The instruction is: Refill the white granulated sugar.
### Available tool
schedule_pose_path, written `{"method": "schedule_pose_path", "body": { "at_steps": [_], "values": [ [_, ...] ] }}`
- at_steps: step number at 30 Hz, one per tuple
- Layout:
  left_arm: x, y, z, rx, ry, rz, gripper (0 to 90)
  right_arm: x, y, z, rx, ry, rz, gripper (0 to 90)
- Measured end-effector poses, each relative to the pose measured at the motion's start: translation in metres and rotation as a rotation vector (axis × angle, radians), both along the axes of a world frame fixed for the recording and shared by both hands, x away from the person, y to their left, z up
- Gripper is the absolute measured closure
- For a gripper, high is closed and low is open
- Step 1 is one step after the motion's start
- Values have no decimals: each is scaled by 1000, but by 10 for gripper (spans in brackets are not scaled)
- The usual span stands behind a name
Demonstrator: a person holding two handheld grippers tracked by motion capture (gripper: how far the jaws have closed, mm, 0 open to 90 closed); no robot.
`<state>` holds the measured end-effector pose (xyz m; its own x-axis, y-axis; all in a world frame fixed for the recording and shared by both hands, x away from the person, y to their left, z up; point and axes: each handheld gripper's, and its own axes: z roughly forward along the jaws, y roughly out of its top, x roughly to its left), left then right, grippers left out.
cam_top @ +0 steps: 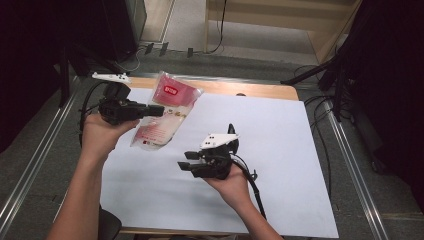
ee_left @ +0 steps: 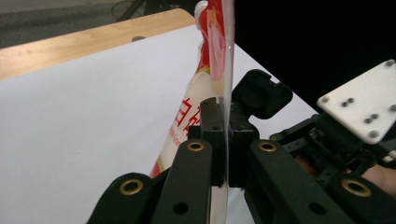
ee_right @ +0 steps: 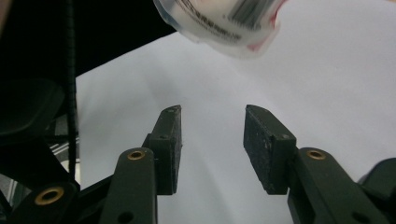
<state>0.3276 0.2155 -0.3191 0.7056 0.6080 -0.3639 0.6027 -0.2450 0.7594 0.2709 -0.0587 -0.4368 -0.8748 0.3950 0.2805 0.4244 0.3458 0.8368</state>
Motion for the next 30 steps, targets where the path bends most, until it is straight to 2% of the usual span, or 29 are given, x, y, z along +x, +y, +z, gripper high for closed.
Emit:
{"method": "schedule_pose_path", "body": {
  "at_steps": [4, 7, 11, 14, 20, 22, 27, 30],
  "values": [
    [7, -1, -8, 2, 7, 14, 900, -3, -10, 5, 18, -9, 11, 575],
    [11, -2, -14, 2, 8, 18, 900, -6, -16, 6, 5, -18, 23, 569],
    [17, -2, -22, -6, 9, 34, 900, -7, -27, 3, 17, 14, 33, 563],
    [22, -2, -29, -12, 17, 35, 900, -8, -36, 0, 28, 18, 29, 563],
    [31, -9, -46, 11, 31, 35, 900, -17, -58, -5, 9, -5, 15, 563],
    [32, -10, -48, 0, 34, 36, 900, -18, -61, -6, 4, 2, 7, 563],
    [44, -15, -65, -21, 53, 48, 900, -21, -71, -9, -21, 2, -15, 564],
    [51, -19, -72, -22, 58, 42, 900, -21, -72, -10, -23, -1, -19, 561]
  ]
}}
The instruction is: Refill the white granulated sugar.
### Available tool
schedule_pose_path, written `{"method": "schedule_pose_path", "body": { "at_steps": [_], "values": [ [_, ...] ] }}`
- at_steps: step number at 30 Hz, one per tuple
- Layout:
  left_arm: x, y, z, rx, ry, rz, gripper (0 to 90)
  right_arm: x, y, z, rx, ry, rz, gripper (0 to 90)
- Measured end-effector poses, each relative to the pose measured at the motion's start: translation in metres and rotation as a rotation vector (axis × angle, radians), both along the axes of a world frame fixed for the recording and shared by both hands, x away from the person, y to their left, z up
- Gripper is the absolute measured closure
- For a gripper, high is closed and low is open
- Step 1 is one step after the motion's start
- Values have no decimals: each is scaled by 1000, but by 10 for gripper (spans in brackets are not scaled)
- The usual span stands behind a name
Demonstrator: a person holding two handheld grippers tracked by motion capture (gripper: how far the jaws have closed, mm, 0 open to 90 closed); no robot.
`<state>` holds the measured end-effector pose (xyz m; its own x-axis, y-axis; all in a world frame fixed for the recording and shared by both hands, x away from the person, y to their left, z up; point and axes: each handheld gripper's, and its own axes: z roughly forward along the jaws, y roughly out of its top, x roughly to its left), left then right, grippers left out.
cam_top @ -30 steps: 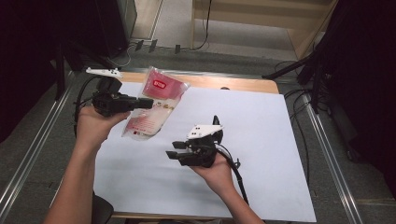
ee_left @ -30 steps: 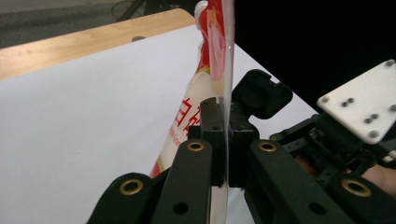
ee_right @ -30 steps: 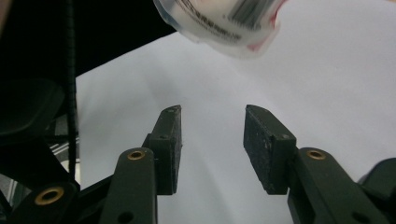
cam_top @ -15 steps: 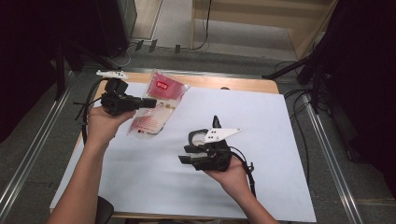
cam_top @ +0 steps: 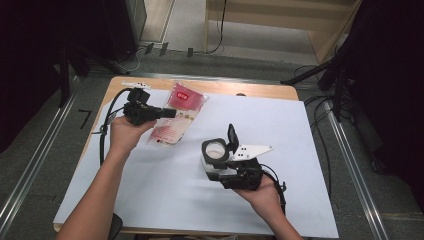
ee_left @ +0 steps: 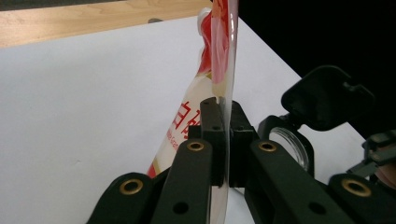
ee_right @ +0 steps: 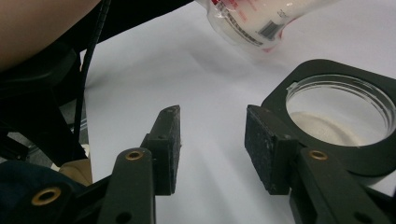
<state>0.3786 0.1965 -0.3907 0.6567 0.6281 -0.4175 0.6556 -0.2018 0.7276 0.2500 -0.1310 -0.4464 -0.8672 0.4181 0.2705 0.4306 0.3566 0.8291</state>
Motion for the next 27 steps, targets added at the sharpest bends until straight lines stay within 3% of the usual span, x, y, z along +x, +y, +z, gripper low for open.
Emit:
{"method": "schedule_pose_path", "body": {
  "at_steps": [6, 7, 14, 19, 23, 27],
  "values": [
    [10, 0, -14, -29, 22, -13, 900, -1, -3, -1, -8, -13, -11, 560],
    [12, 1, -19, -49, 31, -19, 900, -1, -5, -1, -12, -12, -18, 560],
    [11, 8, -21, -84, 59, -28, 900, 2, -11, -2, -28, -18, -47, 562],
    [5, 14, -23, -91, 52, -47, 897, 2, -14, -1, -30, -22, -64, 562],
    [0, 23, -24, -66, 27, -67, 886, 2, -17, 0, -27, -23, -76, 565],
    [-4, 33, -25, -60, 23, -54, 884, 2, -17, 1, -34, -33, -73, 569]
  ]
}}
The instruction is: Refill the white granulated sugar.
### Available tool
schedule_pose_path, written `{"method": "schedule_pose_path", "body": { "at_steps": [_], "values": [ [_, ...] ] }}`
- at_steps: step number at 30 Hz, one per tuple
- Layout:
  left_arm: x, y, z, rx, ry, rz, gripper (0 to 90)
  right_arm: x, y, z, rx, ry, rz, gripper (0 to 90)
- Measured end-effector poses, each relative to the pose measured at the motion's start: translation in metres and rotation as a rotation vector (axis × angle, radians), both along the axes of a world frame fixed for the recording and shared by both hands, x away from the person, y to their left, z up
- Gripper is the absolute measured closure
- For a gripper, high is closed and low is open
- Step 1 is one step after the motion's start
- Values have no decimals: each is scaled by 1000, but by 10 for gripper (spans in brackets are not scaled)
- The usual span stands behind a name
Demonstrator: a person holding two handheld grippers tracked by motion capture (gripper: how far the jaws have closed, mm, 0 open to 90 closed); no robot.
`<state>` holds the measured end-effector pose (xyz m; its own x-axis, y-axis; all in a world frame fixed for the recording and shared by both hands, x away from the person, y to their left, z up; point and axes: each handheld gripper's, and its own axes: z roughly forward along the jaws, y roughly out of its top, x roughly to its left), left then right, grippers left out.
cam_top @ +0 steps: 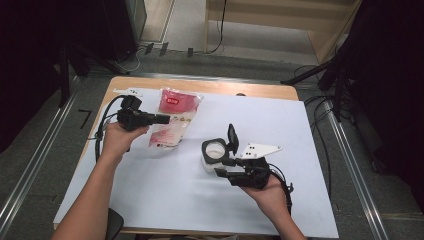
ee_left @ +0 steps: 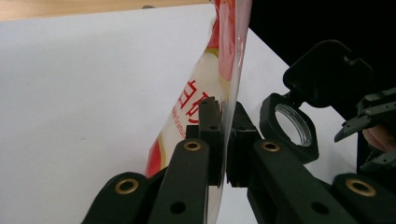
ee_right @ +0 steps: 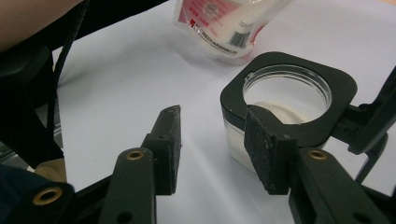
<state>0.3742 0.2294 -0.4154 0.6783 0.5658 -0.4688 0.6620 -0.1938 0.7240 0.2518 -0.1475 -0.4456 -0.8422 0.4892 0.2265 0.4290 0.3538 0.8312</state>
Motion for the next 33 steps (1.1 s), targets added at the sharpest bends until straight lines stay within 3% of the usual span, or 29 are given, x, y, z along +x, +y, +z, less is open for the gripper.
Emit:
{"method": "schedule_pose_path", "body": {
  "at_steps": [6, 8, 20, 27, 33],
  "values": [
    [-7, 11, -5, -15, 20, -16, 879, 1, 1, -1, -6, -2, -4, 568],
    [-10, 15, -6, -7, 6, -17, 875, 1, 0, -2, -3, 1, -4, 565],
    [-25, 26, -8, 26, 11, -33, 841, 3, 1, -4, -2, 17, -6, 557],
    [-28, 30, -7, -2, 36, -34, 752, 3, 2, -5, -13, 14, -6, 555],
    [-32, 31, -7, 1, 26, -37, 720, 5, 1, -6, -17, 17, -5, 554]
  ]
}}
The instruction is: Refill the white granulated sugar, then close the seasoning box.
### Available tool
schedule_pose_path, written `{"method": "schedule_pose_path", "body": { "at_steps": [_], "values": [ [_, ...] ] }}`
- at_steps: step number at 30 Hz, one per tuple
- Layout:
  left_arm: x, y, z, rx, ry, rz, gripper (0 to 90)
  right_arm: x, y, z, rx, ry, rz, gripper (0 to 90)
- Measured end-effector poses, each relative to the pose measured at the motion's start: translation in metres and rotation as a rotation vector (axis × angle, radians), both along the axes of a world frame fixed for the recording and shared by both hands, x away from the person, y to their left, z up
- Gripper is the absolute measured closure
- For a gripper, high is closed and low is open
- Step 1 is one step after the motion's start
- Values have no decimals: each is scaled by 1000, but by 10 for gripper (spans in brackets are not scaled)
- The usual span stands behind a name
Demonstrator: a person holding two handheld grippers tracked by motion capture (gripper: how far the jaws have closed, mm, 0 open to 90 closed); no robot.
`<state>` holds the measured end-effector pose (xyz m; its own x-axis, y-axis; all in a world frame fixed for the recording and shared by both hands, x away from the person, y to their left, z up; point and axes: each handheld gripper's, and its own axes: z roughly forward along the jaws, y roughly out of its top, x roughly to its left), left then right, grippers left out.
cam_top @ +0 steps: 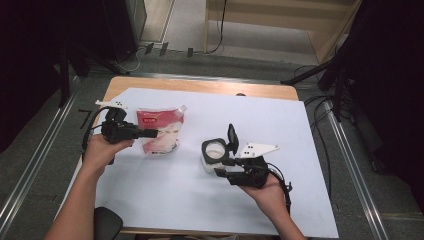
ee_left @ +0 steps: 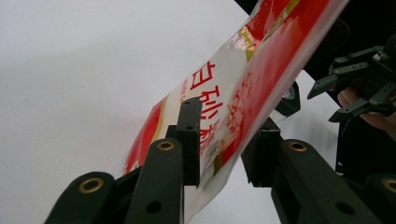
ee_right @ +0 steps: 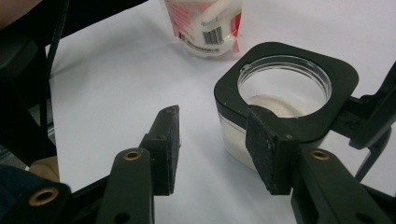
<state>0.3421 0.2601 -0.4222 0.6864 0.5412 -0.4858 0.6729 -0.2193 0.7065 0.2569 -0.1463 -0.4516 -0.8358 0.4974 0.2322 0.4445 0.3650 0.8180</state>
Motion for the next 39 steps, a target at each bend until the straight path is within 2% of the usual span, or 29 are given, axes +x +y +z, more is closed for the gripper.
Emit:
{"method": "schedule_pose_path", "body": {
  "at_steps": [4, 6, 14, 16, 21, 24, 27, 31, 33, 39],
  "values": [
    [-1, 1, 3, -3, -11, 12, 690, 0, 1, 0, 4, -1, 3, 551],
    [-3, -1, 5, 15, -40, 12, 683, 0, 2, -1, 5, 3, 8, 549],
    [-5, 0, 7, 29, -46, 29, 618, 1, 0, 1, 9, 4, 3, 548],
    [-8, 2, 9, 42, -70, 44, 570, 1, -1, 2, 12, 3, 3, 548],
    [-11, 4, 14, 40, -68, 52, 519, -1, -5, 5, 18, 12, -3, 551],
    [-13, 6, 16, 51, -76, 53, 484, -2, -8, 7, 23, 19, -5, 552],
    [-18, 10, 20, 78, -89, 63, 466, -3, -12, 7, 26, 24, -14, 553],
    [-21, 15, 21, 87, -84, 66, 446, -4, -16, 9, 21, 24, -15, 558],
    [-22, 21, 20, 99, -65, 60, 442, -5, -21, 10, 33, 33, -29, 565],
    [-24, 33, 19, 79, -56, 70, 437, -5, -31, 7, 31, 50, -44, 594]
  ]
}}
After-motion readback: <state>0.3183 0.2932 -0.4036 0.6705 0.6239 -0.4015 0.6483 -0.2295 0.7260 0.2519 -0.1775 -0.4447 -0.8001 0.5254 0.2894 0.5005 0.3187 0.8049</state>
